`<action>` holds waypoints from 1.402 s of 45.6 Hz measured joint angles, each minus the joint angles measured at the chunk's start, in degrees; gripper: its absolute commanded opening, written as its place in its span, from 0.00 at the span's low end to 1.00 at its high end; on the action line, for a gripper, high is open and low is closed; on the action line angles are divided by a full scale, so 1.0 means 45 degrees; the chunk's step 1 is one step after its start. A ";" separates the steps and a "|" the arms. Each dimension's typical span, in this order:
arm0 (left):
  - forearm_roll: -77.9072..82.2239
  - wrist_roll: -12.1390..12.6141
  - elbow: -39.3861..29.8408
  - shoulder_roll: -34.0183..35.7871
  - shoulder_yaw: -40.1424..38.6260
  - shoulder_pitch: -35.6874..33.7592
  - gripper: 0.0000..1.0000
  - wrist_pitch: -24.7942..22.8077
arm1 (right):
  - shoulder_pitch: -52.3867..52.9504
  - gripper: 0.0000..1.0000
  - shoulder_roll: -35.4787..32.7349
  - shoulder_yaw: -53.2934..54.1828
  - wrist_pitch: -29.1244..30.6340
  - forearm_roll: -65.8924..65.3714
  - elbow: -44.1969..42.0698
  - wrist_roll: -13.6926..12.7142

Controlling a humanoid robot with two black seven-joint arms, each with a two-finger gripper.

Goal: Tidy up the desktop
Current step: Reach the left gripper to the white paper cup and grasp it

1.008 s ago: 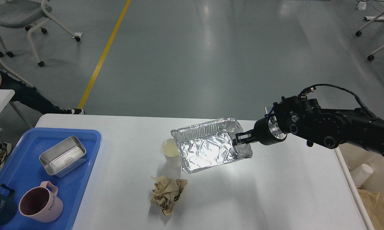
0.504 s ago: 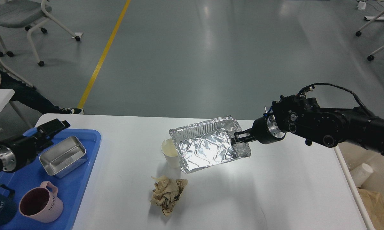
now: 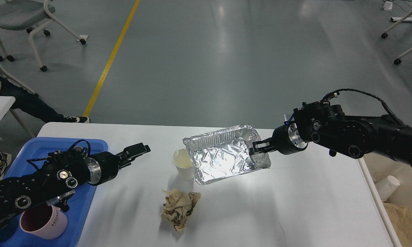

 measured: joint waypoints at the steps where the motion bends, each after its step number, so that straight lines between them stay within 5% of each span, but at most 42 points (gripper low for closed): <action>1: 0.0002 -0.0009 0.0045 -0.0062 0.0057 -0.0022 0.96 0.0013 | -0.0001 0.00 0.0004 0.0005 0.0000 0.0000 0.0000 0.0004; 28: -0.0251 0.0115 0.3328 -0.3952 0.0494 -0.0727 0.96 0.0051 | -0.0039 0.00 -0.0027 0.0086 0.0012 0.0019 0.0039 0.0035; 43: -0.0256 0.0446 0.3604 -0.4587 0.1128 -0.0806 0.94 0.0022 | -0.0041 0.00 -0.0030 0.0057 0.0018 0.0043 0.0041 0.0035; 53: -0.0224 0.0562 0.3593 -0.4564 0.1593 -0.0830 0.75 0.0212 | -0.0060 0.00 -0.0173 0.0118 0.0000 0.0059 0.0073 0.0035; 58: -0.0226 0.0598 0.3606 -0.4630 0.1603 -0.0813 0.37 0.0343 | -0.0061 0.00 -0.0185 0.0143 0.0000 0.0060 0.0078 0.0035; 64: -0.0238 0.0836 0.3620 -0.4747 0.1602 -0.0813 0.13 0.0361 | -0.0061 0.00 -0.0185 0.0143 0.0000 0.0060 0.0080 0.0035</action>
